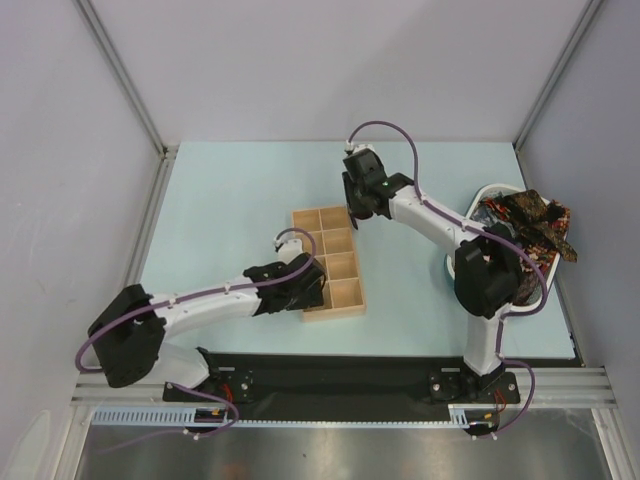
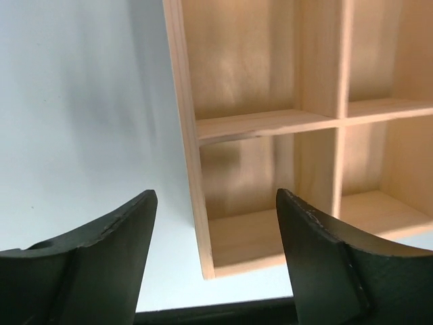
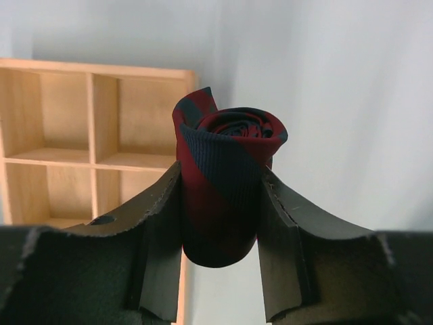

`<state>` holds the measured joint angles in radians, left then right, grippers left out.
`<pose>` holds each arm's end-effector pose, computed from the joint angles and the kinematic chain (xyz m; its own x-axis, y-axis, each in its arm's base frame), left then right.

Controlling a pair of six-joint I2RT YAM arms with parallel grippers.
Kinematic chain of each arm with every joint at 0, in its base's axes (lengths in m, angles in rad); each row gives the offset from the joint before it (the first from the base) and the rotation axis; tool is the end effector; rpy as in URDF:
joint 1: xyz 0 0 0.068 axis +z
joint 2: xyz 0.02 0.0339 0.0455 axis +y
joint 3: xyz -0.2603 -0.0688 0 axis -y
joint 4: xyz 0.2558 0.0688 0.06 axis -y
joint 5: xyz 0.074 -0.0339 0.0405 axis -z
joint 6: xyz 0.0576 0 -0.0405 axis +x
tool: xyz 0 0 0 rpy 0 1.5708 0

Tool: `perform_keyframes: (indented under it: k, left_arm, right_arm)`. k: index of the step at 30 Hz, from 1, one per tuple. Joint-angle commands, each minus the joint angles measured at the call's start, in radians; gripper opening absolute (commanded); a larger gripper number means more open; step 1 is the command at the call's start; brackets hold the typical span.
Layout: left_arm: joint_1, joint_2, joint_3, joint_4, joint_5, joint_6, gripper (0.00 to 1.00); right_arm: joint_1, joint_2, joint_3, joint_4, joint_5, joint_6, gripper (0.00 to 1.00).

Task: Roll the ties
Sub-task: Place the rolled tie into the container

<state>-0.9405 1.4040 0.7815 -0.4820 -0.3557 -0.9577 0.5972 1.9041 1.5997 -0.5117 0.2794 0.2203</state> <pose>0.1795 -0.2121 0.1555 -0.8468 -0.1401 -0.5131 -0.0479 0.9809 -0.1887 0.3858 0.2432 0.2458 -0.6718 -0.2028 -0.7124 -0.2434 0.9688 -0.0463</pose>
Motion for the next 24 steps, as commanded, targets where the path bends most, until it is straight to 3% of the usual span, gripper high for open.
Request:
perform_keyframes:
  k: [1, 14, 24]
  left_arm:
    - [0.002, -0.109, 0.035, -0.023, -0.016, 0.031, 0.77]
    - [0.175, -0.287, 0.001, -0.009, 0.104, 0.135, 0.77]
    - [0.190, -0.307, -0.033, 0.006, 0.110, 0.158, 0.76]
  right_arm:
    - [0.019, 0.029, 0.097, 0.052, 0.034, -0.006, 0.14]
    - [0.093, 0.156, 0.201, 0.029, 0.011, 0.016, 0.14]
    - [0.102, 0.253, 0.238, 0.030, -0.022, 0.040, 0.14]
